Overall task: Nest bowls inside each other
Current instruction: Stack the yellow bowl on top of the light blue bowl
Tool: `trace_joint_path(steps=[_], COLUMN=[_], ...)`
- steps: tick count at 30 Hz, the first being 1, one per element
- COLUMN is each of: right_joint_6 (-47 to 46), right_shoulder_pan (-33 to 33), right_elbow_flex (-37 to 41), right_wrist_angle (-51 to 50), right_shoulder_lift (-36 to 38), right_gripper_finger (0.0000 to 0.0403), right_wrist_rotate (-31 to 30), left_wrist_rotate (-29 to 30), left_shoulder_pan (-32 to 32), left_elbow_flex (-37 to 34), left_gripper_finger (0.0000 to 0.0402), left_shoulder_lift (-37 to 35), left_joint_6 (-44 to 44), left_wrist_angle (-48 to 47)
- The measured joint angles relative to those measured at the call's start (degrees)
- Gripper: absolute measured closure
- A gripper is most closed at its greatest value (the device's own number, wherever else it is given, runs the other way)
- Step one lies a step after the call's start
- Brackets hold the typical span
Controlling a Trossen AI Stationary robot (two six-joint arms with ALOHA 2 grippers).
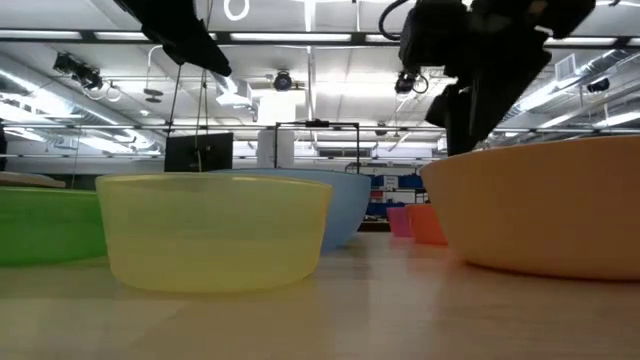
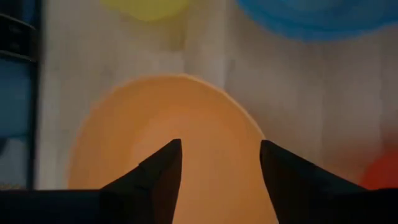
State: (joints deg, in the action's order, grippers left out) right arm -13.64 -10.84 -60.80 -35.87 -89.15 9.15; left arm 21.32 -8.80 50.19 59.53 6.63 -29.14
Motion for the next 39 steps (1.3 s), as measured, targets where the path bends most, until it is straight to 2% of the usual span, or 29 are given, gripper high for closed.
trace_joint_path(steps=[6,14,19,26,33,39], right_joint_6=[0.8,2.4,4.3,5.2,5.0,5.3], right_shoulder_pan=[-0.8,-0.3,-0.3,0.5,0.5,1.8], right_elbow_flex=[0.0,0.0,0.0,0.0,-1.0,-10.6], right_wrist_angle=[-3.0,-2.9,-2.7,-2.8,-5.6,-11.5], right_shoulder_lift=[-2.6,-8.2,-11.0,-9.7,-6.5,-5.6], right_gripper_finger=[0.0197,0.0207,0.0261,0.0390,0.0400,0.0402], right_wrist_rotate=[-6.3,-7.0,-4.8,-2.0,-4.3,-9.9], left_wrist_rotate=[1.2,1.2,1.2,1.2,2.6,2.8], left_shoulder_pan=[0.0,0.0,0.0,0.0,0.0,0.0], left_elbow_flex=[0.0,-0.1,-0.1,-0.1,-0.1,-0.1], left_gripper_finger=[0.0238,0.0238,0.0238,0.0238,0.0238,0.0238], left_shoulder_lift=[0.0,0.0,0.0,0.0,0.0,0.0], left_joint_6=[0.0,0.1,0.2,0.2,0.9,0.0], left_wrist_angle=[0.0,0.0,0.0,0.1,1.4,11.0])
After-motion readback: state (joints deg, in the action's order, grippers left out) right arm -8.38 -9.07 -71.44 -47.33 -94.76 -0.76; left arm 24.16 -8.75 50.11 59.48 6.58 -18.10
